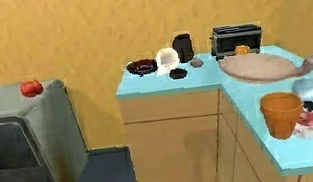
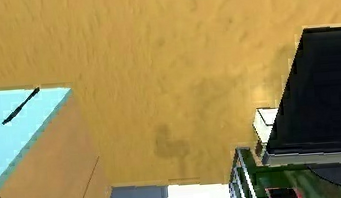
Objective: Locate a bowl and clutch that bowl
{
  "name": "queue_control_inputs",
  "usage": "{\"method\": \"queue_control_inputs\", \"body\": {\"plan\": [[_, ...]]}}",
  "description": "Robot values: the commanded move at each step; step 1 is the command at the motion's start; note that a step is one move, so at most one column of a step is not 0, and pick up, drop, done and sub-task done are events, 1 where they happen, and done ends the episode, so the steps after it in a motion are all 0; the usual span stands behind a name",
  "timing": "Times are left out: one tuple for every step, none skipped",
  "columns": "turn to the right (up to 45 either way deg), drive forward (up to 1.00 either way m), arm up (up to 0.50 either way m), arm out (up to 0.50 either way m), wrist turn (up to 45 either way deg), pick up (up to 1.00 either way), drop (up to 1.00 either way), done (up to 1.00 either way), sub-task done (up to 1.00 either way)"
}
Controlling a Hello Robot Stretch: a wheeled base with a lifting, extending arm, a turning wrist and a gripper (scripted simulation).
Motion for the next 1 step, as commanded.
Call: {"method": "queue_control_inputs", "body": {"plan": [[45.0,0.00,0.00,0.00,0.0,0.00,0.00,0.00,0.00]]}}
